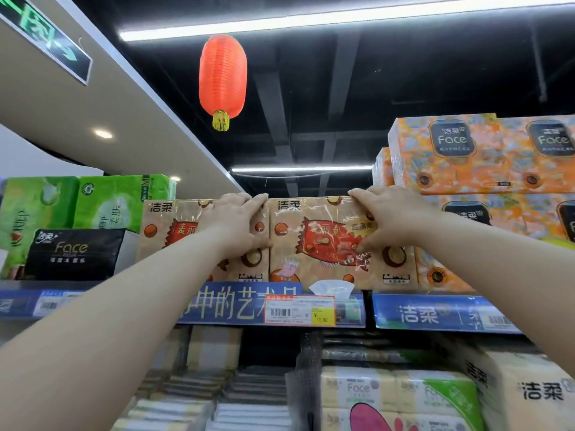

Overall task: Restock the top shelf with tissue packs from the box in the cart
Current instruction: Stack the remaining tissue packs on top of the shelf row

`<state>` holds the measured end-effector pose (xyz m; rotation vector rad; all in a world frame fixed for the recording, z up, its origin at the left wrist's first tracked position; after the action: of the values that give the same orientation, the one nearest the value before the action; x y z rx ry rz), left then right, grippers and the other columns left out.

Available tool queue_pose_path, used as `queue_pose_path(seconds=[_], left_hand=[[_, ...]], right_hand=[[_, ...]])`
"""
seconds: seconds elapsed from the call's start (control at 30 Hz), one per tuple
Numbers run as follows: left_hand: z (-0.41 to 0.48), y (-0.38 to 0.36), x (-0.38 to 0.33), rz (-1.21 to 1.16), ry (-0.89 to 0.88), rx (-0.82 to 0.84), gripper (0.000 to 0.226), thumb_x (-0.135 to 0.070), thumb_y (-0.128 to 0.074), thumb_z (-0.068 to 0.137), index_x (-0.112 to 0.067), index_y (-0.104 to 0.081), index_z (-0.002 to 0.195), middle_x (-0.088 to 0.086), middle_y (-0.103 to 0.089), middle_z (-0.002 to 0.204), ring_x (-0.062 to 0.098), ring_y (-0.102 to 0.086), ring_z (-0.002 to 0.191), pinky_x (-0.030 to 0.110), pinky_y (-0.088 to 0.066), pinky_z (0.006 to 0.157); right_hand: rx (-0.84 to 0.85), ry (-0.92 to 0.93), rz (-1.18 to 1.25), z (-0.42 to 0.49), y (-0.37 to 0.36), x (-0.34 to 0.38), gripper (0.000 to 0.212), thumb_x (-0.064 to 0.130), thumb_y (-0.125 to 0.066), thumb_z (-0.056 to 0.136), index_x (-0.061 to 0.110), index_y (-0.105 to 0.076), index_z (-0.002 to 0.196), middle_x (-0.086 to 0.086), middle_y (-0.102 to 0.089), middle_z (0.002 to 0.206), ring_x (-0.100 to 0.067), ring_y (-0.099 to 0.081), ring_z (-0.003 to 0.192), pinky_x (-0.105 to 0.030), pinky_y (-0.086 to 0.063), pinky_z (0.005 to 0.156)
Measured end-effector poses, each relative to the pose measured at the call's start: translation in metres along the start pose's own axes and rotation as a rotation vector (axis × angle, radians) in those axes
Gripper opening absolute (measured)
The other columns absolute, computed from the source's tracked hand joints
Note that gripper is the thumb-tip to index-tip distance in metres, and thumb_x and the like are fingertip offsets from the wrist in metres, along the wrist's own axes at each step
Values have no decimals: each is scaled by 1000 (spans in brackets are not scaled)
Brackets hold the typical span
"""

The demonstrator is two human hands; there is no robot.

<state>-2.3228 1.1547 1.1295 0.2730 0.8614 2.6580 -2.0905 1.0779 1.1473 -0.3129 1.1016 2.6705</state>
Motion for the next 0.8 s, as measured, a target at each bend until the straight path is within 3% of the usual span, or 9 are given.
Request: queue_pose_path(seconds=[0.1, 0.23, 0.37, 0.67, 0.8], left_hand=[[-2, -1, -1, -19, 17, 15, 90, -60, -59, 80, -33, -10, 150, -2, -21, 156, 22, -12, 145, 47, -20, 115], [-5, -7, -5, -9, 72, 51, 90, -61, -55, 82, -37, -1, 150, -1, 4, 160, 27, 9, 147, 50, -7, 117], [-12, -10, -7, -23, 134, -9, 86, -60, -54, 84, -38, -4, 150, 6, 7, 160, 33, 6, 146, 51, -9, 116], [-49, 2, -2, -54, 162, -5, 67, -43, -56, 88, -24, -28, 146, 4, -19, 157, 23, -16, 145, 45, -24, 116], [-78, 17, 22, 36, 233, -19, 59, -45, -54, 87, -21, -39, 140, 4, -39, 145, 24, -38, 132, 42, -37, 105]], right_hand=[[-1, -11, -1, -1, -2, 0, 108, 62, -71, 67, 27, -11, 150, 2, -33, 149, -23, -32, 135, -43, -35, 107], [33, -42, -27, -8, -9, -1, 109, 62, -64, 75, 28, 6, 151, 0, -3, 160, -25, -4, 147, -48, -8, 117], [-4, -77, 22, -16, -13, 2, 104, 57, -63, 80, 28, 9, 151, -1, 11, 160, -27, 7, 147, -48, -3, 117], [-142, 129, 221, -34, 0, 54, 65, 42, -56, 89, 34, -25, 146, 1, -11, 160, -23, -2, 148, -52, -3, 118], [-229, 294, 318, -37, 7, 95, 53, 33, -53, 91, 30, -37, 141, 3, -32, 152, -20, -19, 144, -50, -10, 118]])
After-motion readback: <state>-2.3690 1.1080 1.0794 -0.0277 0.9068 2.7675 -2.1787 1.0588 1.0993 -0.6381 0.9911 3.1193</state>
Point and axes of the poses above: each hand's wrist, its own z-axis towards the middle knuckle, its own y-axis out of the back of the hand, x = y × z, the point moved 4 cm from there along z, towards the middle knuckle
